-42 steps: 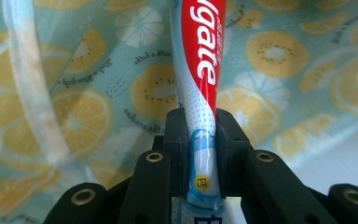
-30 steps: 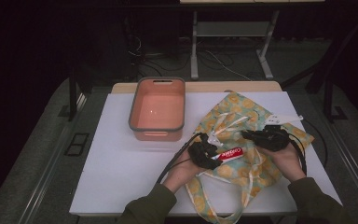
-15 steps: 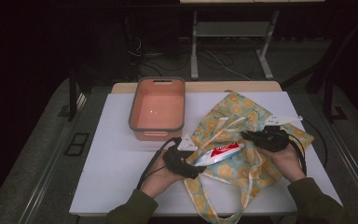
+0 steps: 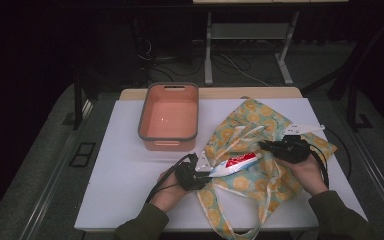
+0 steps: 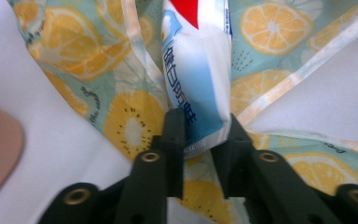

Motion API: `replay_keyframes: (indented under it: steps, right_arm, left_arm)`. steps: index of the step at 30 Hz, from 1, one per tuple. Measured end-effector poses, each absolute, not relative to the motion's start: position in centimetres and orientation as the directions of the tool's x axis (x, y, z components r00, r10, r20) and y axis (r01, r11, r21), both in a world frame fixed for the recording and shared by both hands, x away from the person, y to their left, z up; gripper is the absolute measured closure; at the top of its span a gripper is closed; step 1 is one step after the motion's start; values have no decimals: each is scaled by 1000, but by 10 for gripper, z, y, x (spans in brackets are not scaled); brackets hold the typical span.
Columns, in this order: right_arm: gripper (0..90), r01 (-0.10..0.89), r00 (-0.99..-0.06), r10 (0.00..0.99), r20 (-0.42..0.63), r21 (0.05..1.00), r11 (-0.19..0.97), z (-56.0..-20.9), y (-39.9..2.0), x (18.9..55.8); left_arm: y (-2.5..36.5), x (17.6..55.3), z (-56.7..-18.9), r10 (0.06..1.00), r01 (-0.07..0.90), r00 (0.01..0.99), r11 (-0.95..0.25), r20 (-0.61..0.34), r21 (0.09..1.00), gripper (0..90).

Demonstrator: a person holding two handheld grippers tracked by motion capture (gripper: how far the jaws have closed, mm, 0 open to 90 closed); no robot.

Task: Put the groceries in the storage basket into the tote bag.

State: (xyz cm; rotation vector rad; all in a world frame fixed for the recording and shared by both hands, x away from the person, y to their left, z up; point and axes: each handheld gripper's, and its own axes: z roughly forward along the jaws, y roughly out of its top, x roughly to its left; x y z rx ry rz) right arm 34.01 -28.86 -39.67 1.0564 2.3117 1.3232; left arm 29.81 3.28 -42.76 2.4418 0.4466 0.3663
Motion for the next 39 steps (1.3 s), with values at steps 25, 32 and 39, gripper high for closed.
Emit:
replay_keyframes:
  steps: [25, 32, 39]
  right_arm:
    - [866, 457, -694, 710, 120, 835, 306, -395, -290, 340]
    - [866, 455, -695, 709, 121, 838, 303, -394, -292, 340]
    - [866, 453, -698, 706, 121, 838, 304, -394, -292, 339]
  left_arm:
    - [-28, 332, -413, 409, 290, 913, -648, 1, 704, 897]
    - [-68, 350, -428, 412, 314, 910, -624, -41, 715, 897]
    - [-78, 357, -435, 420, 334, 905, -618, -60, 712, 890]
